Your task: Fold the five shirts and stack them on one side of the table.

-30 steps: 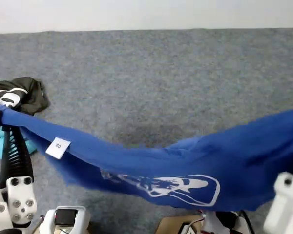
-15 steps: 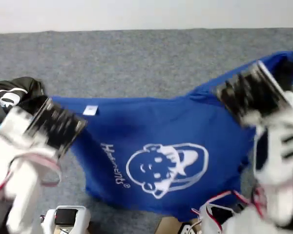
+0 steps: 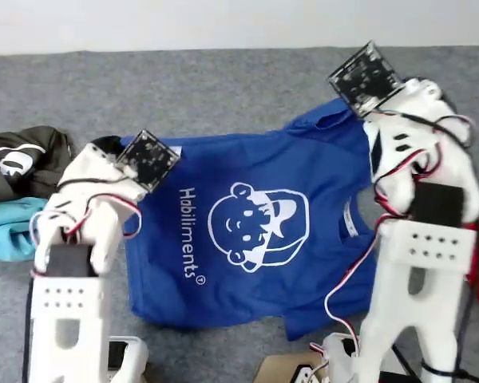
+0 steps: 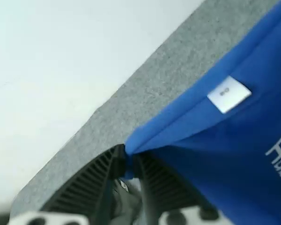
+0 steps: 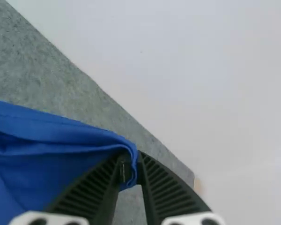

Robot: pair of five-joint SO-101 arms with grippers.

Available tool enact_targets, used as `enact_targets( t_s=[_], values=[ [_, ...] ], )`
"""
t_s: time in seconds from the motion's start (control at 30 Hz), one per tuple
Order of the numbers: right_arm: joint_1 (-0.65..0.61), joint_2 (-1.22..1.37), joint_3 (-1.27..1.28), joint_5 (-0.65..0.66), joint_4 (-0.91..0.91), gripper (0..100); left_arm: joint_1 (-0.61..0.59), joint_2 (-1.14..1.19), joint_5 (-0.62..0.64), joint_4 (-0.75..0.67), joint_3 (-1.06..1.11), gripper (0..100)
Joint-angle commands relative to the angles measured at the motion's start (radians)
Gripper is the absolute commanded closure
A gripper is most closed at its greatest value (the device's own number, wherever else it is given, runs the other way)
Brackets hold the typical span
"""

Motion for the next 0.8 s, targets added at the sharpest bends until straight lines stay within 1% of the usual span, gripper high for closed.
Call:
enact_targets(
  t_s=[0.0, 0.13, 0.23, 0.3, 0.4, 0.53, 0.77],
  values=[
    [-0.028, 0.005, 0.092, 0.043, -0.197, 98.7, -0.029, 0.143, -0.017, -0.095, -0.061, 100],
    [-0.035, 0.081, 0.103, 0.051, -0.295, 98.7, -0.046, 0.358, -0.017, -0.098, -0.22, 100],
    [-0.035, 0.163, 0.038, 0.051, -0.309, 98.7, -0.041, 0.485, -0.015, -0.098, -0.343, 100],
    [-0.036, 0.223, -0.017, 0.032, -0.308, 98.7, -0.04, 0.562, 0.014, -0.098, -0.427, 100],
    [-0.041, 0.318, -0.114, 0.012, -0.306, 98.7, -0.04, 0.684, 0.063, -0.097, -0.55, 100],
    [-0.056, 0.453, -0.262, 0.014, -0.315, 98.7, -0.041, 0.832, 0.086, -0.095, -0.696, 100],
    [-0.073, 0.731, -0.644, 0.014, -0.311, 98.7, -0.041, 1.005, 0.146, -0.094, -0.926, 100]
  ],
)
